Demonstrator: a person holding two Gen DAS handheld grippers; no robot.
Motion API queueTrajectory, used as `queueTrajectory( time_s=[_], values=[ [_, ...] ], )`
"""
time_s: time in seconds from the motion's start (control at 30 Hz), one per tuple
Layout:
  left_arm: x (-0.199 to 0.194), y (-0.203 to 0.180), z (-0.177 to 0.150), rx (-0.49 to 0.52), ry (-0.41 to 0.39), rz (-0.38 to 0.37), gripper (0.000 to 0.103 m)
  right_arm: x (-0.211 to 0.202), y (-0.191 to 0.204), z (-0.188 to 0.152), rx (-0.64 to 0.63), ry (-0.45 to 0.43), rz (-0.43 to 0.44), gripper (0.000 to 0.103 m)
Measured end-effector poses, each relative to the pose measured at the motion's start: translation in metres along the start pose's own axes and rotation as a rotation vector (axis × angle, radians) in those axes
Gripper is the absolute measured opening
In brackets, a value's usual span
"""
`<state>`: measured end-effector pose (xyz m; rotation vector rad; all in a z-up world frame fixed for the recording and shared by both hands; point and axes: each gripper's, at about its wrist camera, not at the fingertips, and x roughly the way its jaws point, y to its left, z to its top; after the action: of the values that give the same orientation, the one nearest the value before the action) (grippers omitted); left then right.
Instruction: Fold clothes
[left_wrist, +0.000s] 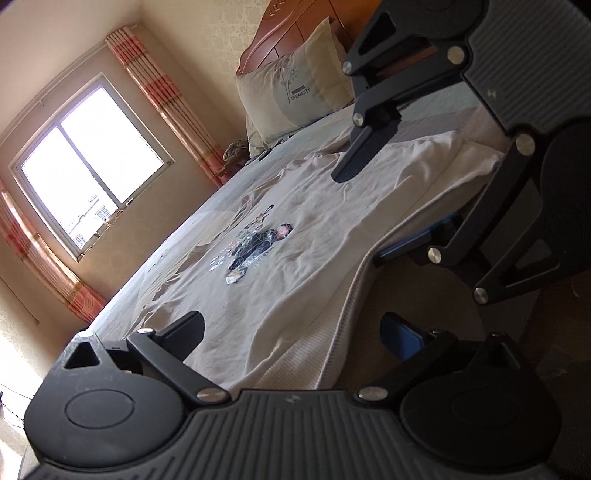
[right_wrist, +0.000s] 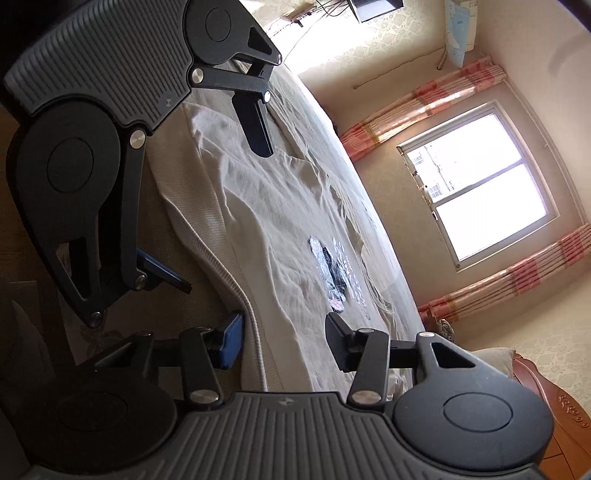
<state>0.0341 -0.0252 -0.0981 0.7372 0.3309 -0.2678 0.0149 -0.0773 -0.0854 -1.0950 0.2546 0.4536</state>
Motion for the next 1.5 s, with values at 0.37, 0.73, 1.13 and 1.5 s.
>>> queueTrajectory(
  time_s=[0.37, 0.73, 1.13, 1.5],
  values=[
    [-0.013, 0.013, -0.001, -0.025, -0.066, 0.024, 0.101, 0.012, 0.004, -0.007, -0.014, 0.021, 0.042, 0.045],
    [-0.008, 0.042, -0.03, -0.183, 0.172, -0.346, 0.081, 0.005, -0.019, -0.011, 0.132, 0.071, 0.268, 0.006],
    [0.007, 0.106, -0.019, -0.415, 0.067, -0.193, 0.081, 0.001, -0.082, -0.03, 0.437, 0.042, 0.254, 0.03],
    [-0.006, 0.11, -0.072, -0.514, 0.231, -0.201, 0.082, 0.011, -0.094, -0.121, 0.893, 0.205, 0.281, 0.063]
  ],
)
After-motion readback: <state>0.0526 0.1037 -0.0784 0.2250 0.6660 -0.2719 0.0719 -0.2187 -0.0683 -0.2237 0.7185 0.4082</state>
